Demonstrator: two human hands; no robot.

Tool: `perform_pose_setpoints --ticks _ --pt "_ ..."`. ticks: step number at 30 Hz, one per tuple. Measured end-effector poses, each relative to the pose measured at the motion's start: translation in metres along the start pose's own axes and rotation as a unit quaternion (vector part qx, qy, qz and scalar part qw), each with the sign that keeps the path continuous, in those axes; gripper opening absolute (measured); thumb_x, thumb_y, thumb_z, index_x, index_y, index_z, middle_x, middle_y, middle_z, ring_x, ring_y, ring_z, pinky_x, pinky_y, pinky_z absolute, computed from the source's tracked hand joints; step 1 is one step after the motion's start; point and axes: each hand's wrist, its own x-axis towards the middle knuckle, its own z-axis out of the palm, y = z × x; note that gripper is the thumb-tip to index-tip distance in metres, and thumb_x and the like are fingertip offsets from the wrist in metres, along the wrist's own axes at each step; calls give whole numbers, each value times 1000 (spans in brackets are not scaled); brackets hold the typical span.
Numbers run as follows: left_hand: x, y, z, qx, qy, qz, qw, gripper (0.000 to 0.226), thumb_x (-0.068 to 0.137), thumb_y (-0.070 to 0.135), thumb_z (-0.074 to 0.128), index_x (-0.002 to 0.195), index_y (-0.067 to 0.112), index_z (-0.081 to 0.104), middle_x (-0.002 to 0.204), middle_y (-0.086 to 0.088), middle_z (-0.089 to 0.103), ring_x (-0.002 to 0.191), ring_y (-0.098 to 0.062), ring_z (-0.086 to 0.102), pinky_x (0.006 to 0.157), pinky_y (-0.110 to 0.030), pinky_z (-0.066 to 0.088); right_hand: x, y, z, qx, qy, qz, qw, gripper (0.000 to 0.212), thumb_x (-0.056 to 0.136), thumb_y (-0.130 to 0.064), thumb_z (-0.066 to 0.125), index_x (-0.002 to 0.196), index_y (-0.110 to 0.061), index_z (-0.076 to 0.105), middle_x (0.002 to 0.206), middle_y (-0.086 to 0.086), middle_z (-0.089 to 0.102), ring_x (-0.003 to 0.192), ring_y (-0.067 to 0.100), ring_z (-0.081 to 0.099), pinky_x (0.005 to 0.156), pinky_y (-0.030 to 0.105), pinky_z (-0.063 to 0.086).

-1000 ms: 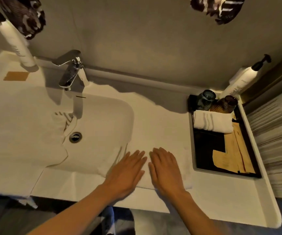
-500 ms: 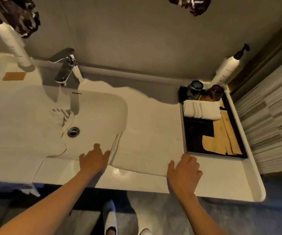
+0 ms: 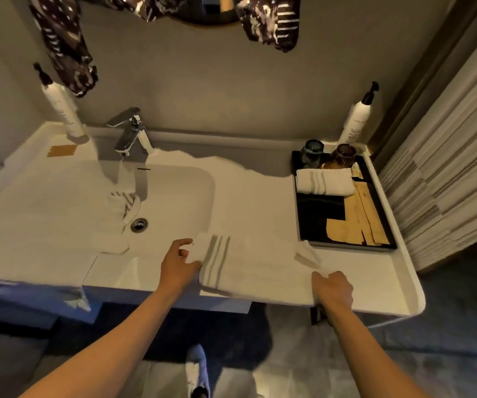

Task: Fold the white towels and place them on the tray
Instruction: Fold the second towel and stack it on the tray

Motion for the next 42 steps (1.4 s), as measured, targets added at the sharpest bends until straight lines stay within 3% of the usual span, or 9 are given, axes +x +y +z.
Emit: perform_pose_setpoints --ticks 5,9,14,20,24,28,33,37,42 --pt "-29 -14 42 328 91 218 915 40 88 6 64 127 14 57 125 -13 54 106 -34 55 78 -39 50 3 16 -16 5 4 -6 1000 47 93 -38 54 124 -3 49 117 19 59 97 35 58 78 40 48" --pt "-42 -23 83 429 -98 402 803 47 97 27 48 143 17 45 150 -8 44 139 -31 38 116 -47 29 10 21 -18 8 -35 -14 999 53 87 -45 55 118 -2 57 100 12 65 87 28 59 81 38 50" --pt "-40 -13 102 410 -218 290 837 64 98 45 6 155 20 20 164 0 10 151 -23 5 123 -41 10 2 5 -21 42 6 -63 997 33 87 -34 58 106 -6 57 98 11 63 83 27 59 77 41 55" --pt "-31 -3 65 33 9 95 995 20 100 17 47 105 17 66 100 -2 67 87 -19 66 78 -37 54 -42 -58 12 72 -5 -180 981 39 87 -36 58 120 -14 59 115 11 66 103 32 63 79 33 46" --pt "0 1 32 -279 -18 -170 945 29 98 7 37 81 2 59 57 -7 59 49 -21 55 49 -30 49 -77 -90 63 -1 -49 -249 967 28 89 -40 54 104 -16 54 105 6 66 92 28 63 71 32 45" --pt "4 1 17 -321 -62 -226 918 41 105 29 38 93 1 66 70 -10 68 63 -21 64 58 -28 51 -99 -99 119 -70 -144 -264 951 38 88 -58 47 99 -22 53 97 0 65 87 24 63 68 33 45" --pt "8 -9 2 78 21 15 997 19 97 19 48 106 17 64 93 6 63 87 -15 59 75 -28 45 -89 -84 123 44 -125 -304 943 32 100 -29 42 75 -16 58 77 -1 65 71 12 58 70 34 46" --pt "3 -28 23 245 -26 310 918 28 97 14 51 122 16 61 124 2 61 111 -16 57 96 -29 44 -62 -74 121 16 17 -400 916 24 99 -13 44 112 -16 65 113 0 67 103 13 61 94 32 49" --pt "12 -47 40 388 -93 356 845 50 105 29 34 152 12 30 159 -4 25 149 -17 19 120 -37 7 -32 -56 147 -255 32 -477 840 51 105 -34 26 150 -13 36 158 7 32 149 23 22 121 43 8"
